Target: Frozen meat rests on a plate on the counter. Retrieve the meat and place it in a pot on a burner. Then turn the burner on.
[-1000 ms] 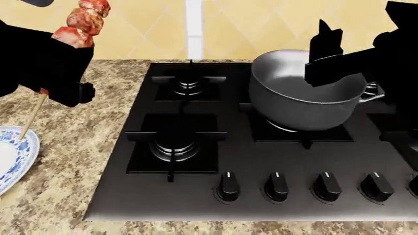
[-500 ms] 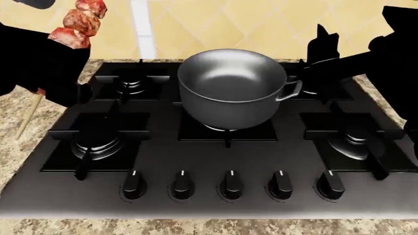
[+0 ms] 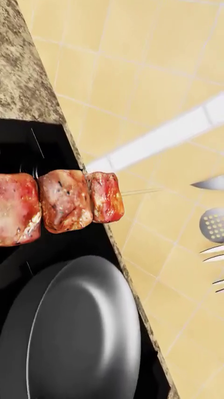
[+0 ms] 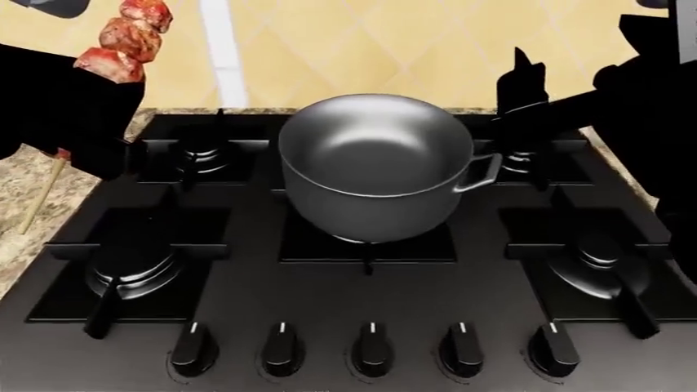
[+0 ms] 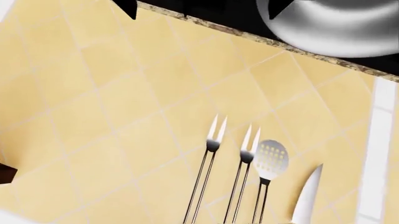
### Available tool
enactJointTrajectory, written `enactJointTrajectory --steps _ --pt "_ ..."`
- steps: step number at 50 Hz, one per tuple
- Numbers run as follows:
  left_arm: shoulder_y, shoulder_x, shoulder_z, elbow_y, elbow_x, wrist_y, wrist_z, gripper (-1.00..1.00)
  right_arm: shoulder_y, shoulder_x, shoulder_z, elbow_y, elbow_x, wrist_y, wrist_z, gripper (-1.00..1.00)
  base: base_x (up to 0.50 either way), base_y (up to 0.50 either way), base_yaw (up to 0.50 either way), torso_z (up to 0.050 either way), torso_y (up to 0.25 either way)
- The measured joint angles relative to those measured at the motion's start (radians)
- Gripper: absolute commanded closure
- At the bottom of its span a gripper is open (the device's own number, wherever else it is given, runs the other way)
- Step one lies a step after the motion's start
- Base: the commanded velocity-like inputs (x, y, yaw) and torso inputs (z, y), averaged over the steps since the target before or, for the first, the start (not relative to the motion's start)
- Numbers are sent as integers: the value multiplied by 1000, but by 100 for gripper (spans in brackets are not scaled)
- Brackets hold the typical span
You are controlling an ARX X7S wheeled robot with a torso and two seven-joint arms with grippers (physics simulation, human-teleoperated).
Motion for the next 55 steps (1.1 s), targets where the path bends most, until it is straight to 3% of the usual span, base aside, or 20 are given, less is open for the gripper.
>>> enactJointTrajectory --steps 11,24,41,55 --pt "-9 -1 10 -1 -4 2 -3 100 2 -4 -9 -1 -11 -2 -7 -100 201 -61 0 0 1" --pt "-20 -3 22 -2 -6 4 -6 100 12 -4 -22 7 -19 4 -16 -100 -62 -465 0 0 0" --pt "-28 6 31 -18 20 -6 9 100 36 -12 -33 7 -20 6 -9 -100 81 0 0 0 0" --pt "-34 7 39 -16 18 1 10 100 48 -13 -43 3 -37 6 -19 -100 0 470 0 0 1"
